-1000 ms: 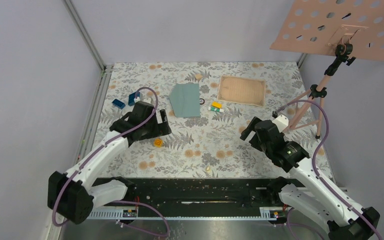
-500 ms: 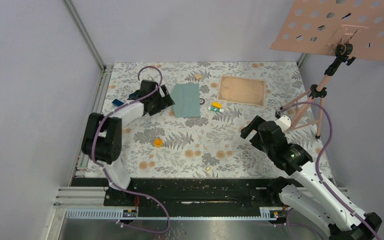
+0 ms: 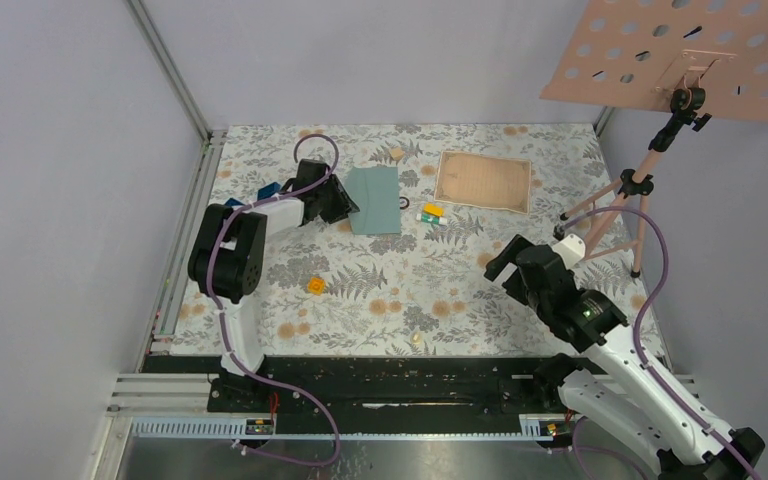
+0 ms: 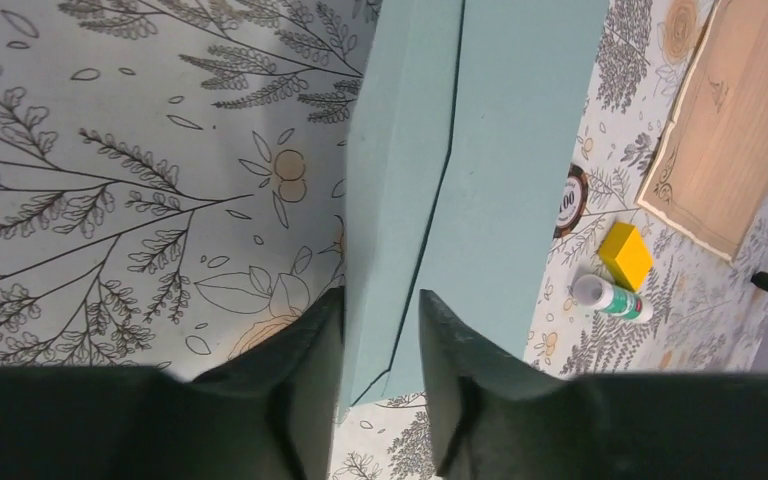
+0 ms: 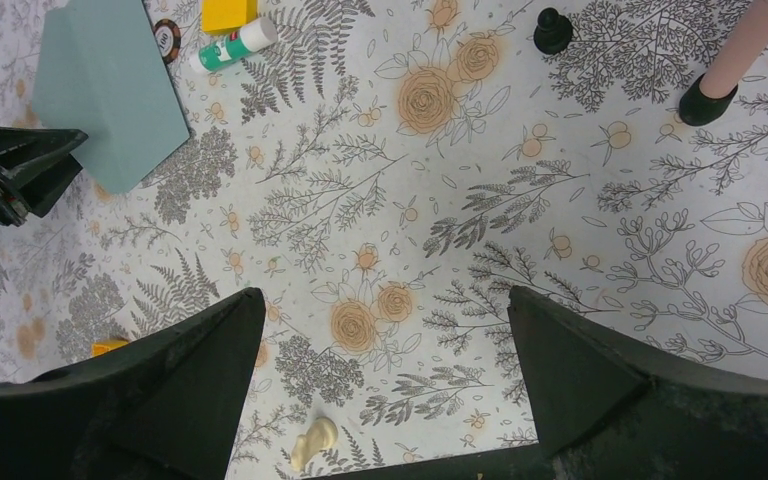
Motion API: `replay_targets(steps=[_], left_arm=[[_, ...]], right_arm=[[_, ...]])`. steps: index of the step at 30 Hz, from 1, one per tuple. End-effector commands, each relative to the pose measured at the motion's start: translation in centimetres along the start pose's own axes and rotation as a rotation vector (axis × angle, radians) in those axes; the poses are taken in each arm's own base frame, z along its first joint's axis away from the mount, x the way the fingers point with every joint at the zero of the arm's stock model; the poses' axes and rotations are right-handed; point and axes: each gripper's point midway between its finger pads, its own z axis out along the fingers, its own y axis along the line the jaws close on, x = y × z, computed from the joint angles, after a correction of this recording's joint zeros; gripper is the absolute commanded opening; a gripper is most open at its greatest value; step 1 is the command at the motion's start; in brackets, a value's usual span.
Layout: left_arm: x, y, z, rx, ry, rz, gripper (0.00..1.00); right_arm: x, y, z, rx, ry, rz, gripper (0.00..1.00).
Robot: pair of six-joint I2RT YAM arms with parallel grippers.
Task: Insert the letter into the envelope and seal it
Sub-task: Move the envelope to the center of the board.
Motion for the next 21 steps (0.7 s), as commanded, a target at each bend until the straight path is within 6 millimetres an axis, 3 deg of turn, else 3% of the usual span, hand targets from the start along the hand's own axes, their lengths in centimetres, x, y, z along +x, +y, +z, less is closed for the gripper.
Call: replay_targets(steps=[1, 4, 8, 12, 15, 21], left_arm=[[-1.9, -2.9, -0.4, 0.077, -0.055, 0.036, 0.22], [-2.2, -3.2, -1.4, 0.070, -0.059, 0.068, 0.00], [-1.8, -2.3, -3.9, 0.029, -0.044, 0.167, 0.00], [-1.1, 1.0, -7.5, -0.101, -0.052, 0.209, 0.00], [0.6, 4.1, -10.2, -0.203, -0.012, 0.224, 0.00], [4.6, 6.0, -12.6, -0.234, 0.102, 0.203, 0.00]], right_arm=[[-1.7, 1.8, 0.5, -0.030, -0.069, 0.064, 0.99], [-2.8, 2.7, 1.5, -0.018, -0.120, 0.099, 1.00], [-4.7, 3.5, 2.6, 0.042, -0.183, 0.126, 0.99], [-6.0, 4.9, 4.0, 0.034, -0.213, 0.178, 0.99], [-6.9, 5.4, 5.5, 0.042, -0.221, 0.226, 0.99], [-8.7, 4.2, 8.7, 0.126, -0.301, 0.337, 0.96]])
